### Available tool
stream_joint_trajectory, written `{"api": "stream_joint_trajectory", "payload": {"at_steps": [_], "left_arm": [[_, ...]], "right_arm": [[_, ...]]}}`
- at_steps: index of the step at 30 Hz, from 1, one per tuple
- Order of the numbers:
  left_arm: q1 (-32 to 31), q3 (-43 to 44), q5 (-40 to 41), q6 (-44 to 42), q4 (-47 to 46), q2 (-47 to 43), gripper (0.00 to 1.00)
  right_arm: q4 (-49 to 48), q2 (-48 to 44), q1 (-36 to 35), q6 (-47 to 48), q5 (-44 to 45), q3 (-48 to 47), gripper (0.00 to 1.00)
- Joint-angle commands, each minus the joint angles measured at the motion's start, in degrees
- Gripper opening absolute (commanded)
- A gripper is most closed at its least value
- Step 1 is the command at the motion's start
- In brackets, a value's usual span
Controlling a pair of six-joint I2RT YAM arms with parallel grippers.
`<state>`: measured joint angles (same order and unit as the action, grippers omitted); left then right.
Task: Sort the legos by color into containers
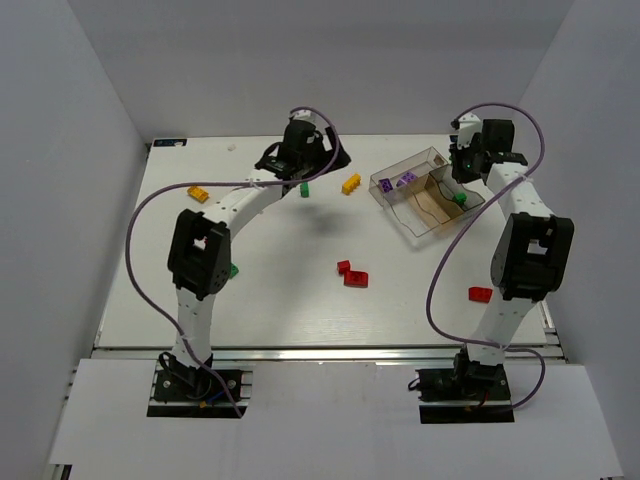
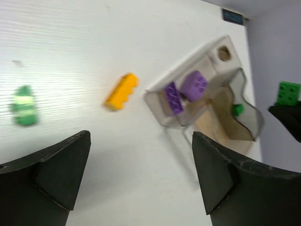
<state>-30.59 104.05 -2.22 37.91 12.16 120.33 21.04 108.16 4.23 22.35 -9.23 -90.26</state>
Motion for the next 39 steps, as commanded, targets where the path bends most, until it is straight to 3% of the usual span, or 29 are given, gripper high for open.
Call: {"api": "stream_joint_trajectory", "payload": {"at_steps": [1, 9, 19, 21, 26, 28, 29, 33, 34, 36, 39], "left_arm": [[0.3, -3.1, 7.9, -5.7, 8.1, -7.9, 0.98], [3.0, -5.0, 10.7, -10.3, 15.3, -6.9, 0.98], [6.9, -6.4, 11.2, -12.7, 16.4, -2.8, 0.98], [7.4, -6.7, 10.8, -13.4, 15.1, -3.0, 0.98], [7.4, -1.7, 10.1, -15.7, 15.3, -0.1, 0.97], [7.4, 1.4, 9.4, -17.2, 16.2, 1.9, 0.93], [7.4, 4.6, 9.0, -17.7, 17.2, 4.2, 0.90], [7.4, 13.2, 7.4, -19.3, 21.3, 10.7, 0.66], [7.4, 14.3, 7.1, -19.3, 21.8, 11.7, 0.61], [7.4, 16.0, 7.1, -19.1, 22.7, 13.4, 0.60], [6.9, 17.1, 9.2, -19.0, 23.4, 14.9, 0.65]], "right_arm": [[2.8, 2.8, 0.0, 4.6, 2.4, -5.3, 0.12], [8.8, 11.2, 0.1, 7.9, 3.8, -11.6, 0.25], [8.0, 12.3, 0.3, 8.0, 4.1, -10.7, 0.58], [6.4, 9.8, 0.4, 7.4, 4.0, -8.5, 0.58], [-4.2, -2.5, 1.0, 0.5, 1.7, 0.5, 0.50], [-7.0, -7.0, 1.4, -2.2, -0.9, 6.2, 0.21], [-8.5, -11.7, 1.4, -6.1, -1.9, 8.2, 0.01], [-13.6, -23.8, 2.5, -13.3, -16.3, 18.3, 0.00], [-14.2, -25.9, 2.9, -14.5, -19.1, 21.9, 0.11], [-18.1, -32.1, 3.6, -18.4, -24.2, 26.0, 0.45], [-22.1, -38.1, 5.0, -21.0, -27.8, 32.2, 0.54]]}}
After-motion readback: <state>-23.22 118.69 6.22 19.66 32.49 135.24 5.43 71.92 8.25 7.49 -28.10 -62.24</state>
